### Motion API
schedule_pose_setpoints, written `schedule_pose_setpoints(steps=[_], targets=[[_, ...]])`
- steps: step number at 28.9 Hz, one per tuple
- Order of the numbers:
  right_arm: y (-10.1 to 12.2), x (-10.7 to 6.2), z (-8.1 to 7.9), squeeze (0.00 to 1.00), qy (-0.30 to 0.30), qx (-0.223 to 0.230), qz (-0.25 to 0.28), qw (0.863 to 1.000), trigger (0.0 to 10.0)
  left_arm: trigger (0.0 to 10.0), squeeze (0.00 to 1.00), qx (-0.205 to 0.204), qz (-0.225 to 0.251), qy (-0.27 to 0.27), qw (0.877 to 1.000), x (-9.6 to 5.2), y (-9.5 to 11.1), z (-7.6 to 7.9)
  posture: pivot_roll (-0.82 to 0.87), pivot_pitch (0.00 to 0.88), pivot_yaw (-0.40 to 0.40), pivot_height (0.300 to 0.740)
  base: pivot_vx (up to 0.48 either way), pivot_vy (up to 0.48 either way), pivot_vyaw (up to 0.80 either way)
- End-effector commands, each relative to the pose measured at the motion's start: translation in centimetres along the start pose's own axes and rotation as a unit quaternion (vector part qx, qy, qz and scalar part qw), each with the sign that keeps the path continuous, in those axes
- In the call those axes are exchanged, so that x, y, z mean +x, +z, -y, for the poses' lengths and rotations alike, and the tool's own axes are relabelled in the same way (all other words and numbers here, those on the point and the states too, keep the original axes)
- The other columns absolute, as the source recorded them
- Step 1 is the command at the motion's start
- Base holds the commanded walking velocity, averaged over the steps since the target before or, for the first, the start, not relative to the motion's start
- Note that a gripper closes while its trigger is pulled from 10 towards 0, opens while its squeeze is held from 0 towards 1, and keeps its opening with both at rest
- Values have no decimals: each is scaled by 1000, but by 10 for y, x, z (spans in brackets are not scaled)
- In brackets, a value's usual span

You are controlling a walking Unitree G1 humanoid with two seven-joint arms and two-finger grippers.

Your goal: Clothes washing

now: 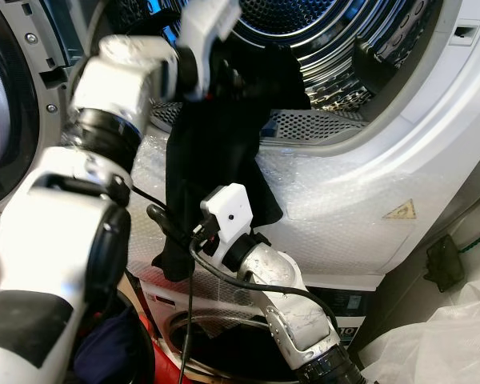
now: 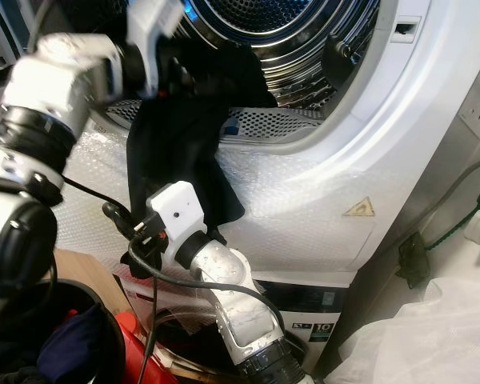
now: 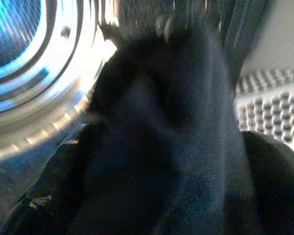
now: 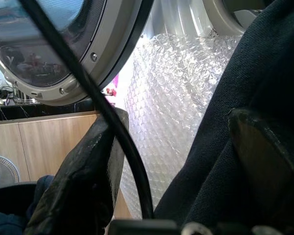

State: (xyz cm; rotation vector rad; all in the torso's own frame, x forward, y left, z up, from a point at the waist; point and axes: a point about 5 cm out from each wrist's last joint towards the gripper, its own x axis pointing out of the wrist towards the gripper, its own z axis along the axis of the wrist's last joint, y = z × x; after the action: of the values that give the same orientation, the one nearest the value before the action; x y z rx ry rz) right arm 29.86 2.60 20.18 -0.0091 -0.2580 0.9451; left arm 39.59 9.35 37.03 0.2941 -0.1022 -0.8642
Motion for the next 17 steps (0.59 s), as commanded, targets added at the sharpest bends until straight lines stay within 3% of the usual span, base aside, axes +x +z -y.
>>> schedule_pose_setpoints(steps=[1,3,6,9,11,15,17], targets=[[9,12,-12,0,18,3,21,1000,10000,10000,0,-16,12,12,1000,6,2,14,-31,0,59,740,0,0,0],[8,12,-13,0,13,8,22,1000,10000,10000,0,15,31,41,999,9,-4,35,-44,0,64,740,0,0,0],[7,12,-15,0,14,6,22,1000,10000,10000,0,45,46,70,995,8,-5,45,-48,0,69,740,0,0,0],[5,12,-15,0,14,6,21,1000,10000,10000,0,12,57,77,995,8,-2,56,-48,0,77,740,0,0,0],[5,13,-16,0,11,6,22,1000,10000,10000,0,-34,65,87,994,2,4,70,-51,0,88,740,0,0,0],[6,16,-18,0,12,12,27,999,10000,10000,0,-44,60,172,982,-15,5,76,-17,0,96,740,0,0,0],[6,18,-20,0,17,14,28,999,10000,10000,0,-37,57,185,980,-19,5,76,-13,0,96,740,0,0,0]])
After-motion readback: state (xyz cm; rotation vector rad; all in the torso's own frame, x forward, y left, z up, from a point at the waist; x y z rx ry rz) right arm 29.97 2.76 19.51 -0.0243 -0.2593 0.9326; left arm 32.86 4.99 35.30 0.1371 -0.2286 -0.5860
